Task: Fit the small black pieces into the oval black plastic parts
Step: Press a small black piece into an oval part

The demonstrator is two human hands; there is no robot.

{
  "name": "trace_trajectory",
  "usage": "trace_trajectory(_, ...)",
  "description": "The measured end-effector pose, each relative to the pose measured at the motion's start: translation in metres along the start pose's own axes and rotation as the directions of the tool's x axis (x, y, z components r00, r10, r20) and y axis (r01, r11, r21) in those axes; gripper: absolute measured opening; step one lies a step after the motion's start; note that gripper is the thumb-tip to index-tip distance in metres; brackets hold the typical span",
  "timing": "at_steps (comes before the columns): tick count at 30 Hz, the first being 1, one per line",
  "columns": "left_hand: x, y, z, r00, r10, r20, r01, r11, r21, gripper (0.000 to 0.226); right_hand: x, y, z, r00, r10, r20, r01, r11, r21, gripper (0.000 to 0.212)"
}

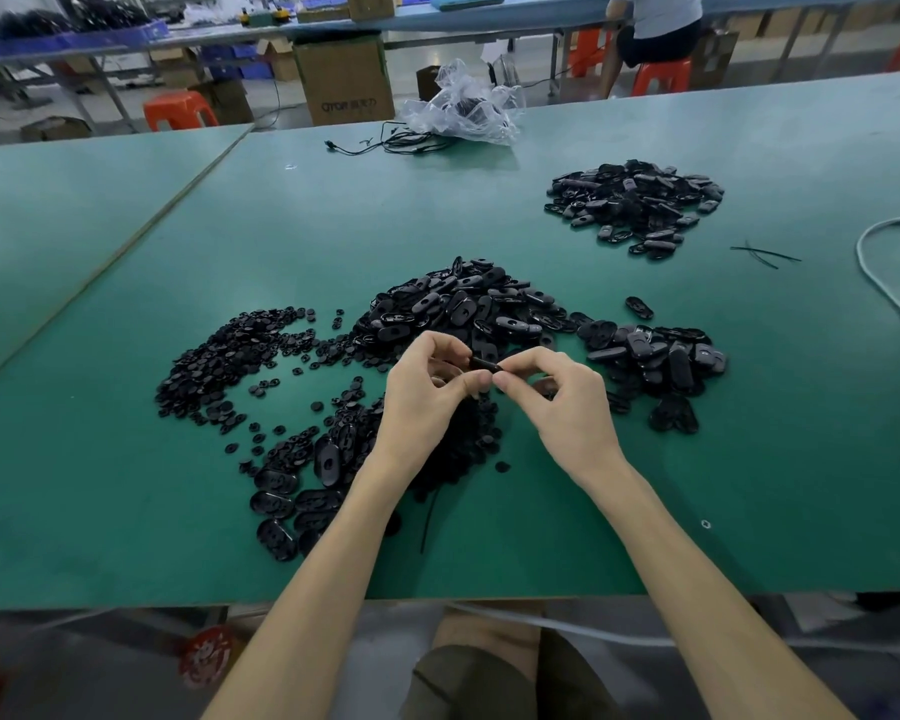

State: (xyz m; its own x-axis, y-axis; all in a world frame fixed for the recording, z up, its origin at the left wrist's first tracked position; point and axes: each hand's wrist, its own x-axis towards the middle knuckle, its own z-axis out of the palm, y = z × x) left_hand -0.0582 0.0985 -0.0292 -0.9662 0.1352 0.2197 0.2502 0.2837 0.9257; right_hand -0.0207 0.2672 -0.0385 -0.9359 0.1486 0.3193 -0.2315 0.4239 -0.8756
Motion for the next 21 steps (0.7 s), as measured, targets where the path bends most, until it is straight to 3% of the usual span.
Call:
trace_trajectory(2,0.0,0.001,-0.0005,1.0,0.021,0.007,-0.021,1.0,0.008,0.035,0.0005,0.0018,0.0007,1.0,0.008,0.008,-0.008,1.0,-0.001,0.008)
trace_trajectory(7,0.0003,0.0019,-0.0011,0.997,0.03,0.067,-0.029,0.999,-0.016,0.012,0.0018,0.0053,0.0021,1.0,0.022,0.015,-0.023,0.999,0.026,0.005)
trace_trajectory(21,0.0031,0.0,-0.0023,0.989,-0.006,0.149,0.009,1.0,-0.022,0.007,-0.0002,0.0022,0.0029,1.0,0.019,-0.011,-0.018,0.995,0.094,0.011)
